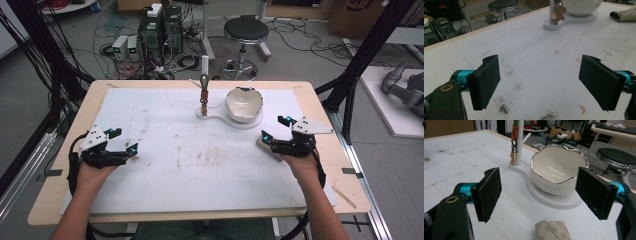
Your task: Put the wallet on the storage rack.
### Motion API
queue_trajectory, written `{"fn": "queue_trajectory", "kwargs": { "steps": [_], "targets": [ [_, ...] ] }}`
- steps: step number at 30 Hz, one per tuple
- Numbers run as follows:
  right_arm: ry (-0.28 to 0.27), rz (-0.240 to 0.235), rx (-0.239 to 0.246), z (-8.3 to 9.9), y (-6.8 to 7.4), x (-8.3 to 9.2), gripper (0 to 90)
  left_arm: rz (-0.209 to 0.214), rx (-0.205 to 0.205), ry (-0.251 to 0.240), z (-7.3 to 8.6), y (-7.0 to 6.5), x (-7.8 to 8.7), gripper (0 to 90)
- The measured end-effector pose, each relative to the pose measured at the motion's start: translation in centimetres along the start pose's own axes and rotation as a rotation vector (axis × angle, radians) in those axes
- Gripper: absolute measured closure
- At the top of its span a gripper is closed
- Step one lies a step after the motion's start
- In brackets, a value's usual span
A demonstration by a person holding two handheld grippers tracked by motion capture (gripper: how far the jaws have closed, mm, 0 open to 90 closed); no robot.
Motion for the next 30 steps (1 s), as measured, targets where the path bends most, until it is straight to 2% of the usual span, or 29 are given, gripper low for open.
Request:
{"fn": "queue_trajectory", "kwargs": {
  "steps": [7,11,14,16,22,23,25,27,28,29,30],
  "targets": [
    [0.009,0.006,-0.008,0.4,-0.7,0.5,21.5,0.012,-0.002,0.006,0.0,-0.2,-0.4,17.3],
    [0.031,0.022,-0.028,1.3,-1.6,0.9,21.5,0.015,-0.002,0.003,0.0,-0.3,-0.4,17.3],
    [0.049,0.016,-0.019,1.7,-1.9,0.8,20.9,0.013,-0.001,0.007,0.0,-0.2,-0.4,17.3],
    [0.099,0.002,-0.008,2.5,-2.4,0.7,20.4,0.016,-0.002,0.007,0.1,-0.2,-0.5,17.3],
    [0.158,0.005,0.004,4.0,-3.3,0.8,20.3,0.023,-0.008,0.018,0.2,-0.4,-0.6,17.3],
    [0.196,0.012,0.013,4.7,-3.7,0.7,20.4,0.025,-0.007,0.02,0.2,-0.4,-0.7,17.3],
    [0.211,0.011,0.014,5.0,-3.9,0.6,20.4,0.026,-0.006,0.019,0.2,-0.5,-0.7,17.3],
    [0.247,0.0,0.021,6.0,-4.2,0.4,20.4,0.028,-0.006,0.022,0.3,-0.5,-0.7,17.3],
    [0.247,0.0,0.021,6.0,-4.2,0.4,20.4,0.028,-0.006,0.022,0.3,-0.5,-0.7,17.3],
    [0.286,-0.015,0.016,6.5,-4.4,0.1,20.4,0.029,-0.008,0.023,0.3,-0.5,-0.7,17.3],
    [0.297,-0.024,0.018,6.7,-4.5,0.0,20.3,0.03,-0.007,0.023,0.3,-0.6,-0.7,17.3]
  ]
}}
Point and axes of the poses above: each handheld gripper's, and its own axes: x roughly backward along the jaws, z roughly out of its underside, y roughly to its left, the point moved 4 cm from there along -x, roughly forward along the jaws, and after that the axes turned 4 degrees about -y, right-handed, at the moved point
